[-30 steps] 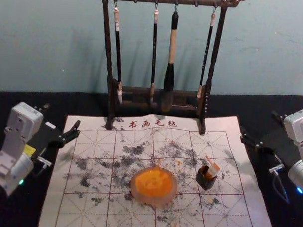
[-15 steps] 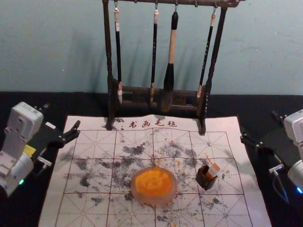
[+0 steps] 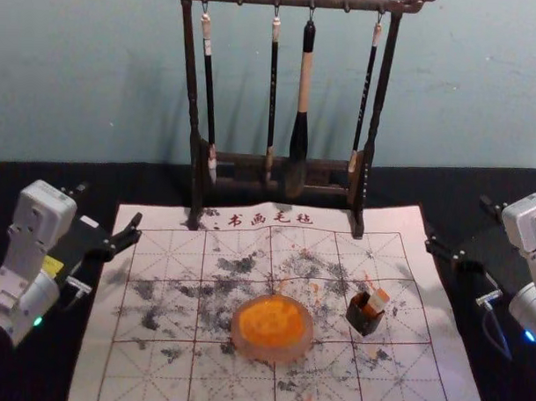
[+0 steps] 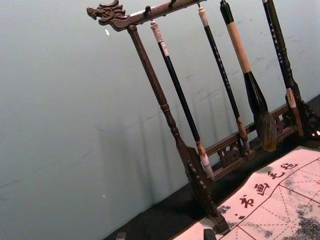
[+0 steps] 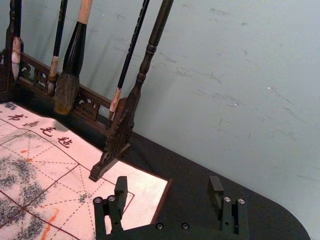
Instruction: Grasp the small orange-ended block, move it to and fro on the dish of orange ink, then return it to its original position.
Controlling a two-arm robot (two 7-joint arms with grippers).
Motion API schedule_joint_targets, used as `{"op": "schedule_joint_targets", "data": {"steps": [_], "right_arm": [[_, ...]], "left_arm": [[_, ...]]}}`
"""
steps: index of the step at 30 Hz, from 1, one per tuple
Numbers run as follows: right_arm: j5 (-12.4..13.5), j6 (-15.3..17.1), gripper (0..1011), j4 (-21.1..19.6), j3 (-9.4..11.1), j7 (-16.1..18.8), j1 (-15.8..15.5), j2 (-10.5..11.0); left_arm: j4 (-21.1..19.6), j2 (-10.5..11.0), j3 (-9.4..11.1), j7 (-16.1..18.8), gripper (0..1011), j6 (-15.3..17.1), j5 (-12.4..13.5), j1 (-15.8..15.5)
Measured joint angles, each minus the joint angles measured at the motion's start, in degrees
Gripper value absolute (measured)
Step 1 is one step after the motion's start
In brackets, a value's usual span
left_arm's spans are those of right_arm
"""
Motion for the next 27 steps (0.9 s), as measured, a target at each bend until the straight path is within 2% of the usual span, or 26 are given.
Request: {"op": "schedule_joint_targets", "data": {"steps": [27], "right_arm": [[0.0, 0.0, 1000, 0.0, 0.0, 0.0, 0.0, 0.0]], "left_arm": [[0.0, 0.0, 0.0, 0.0, 1001, 0.0, 0.0, 0.0]]}}
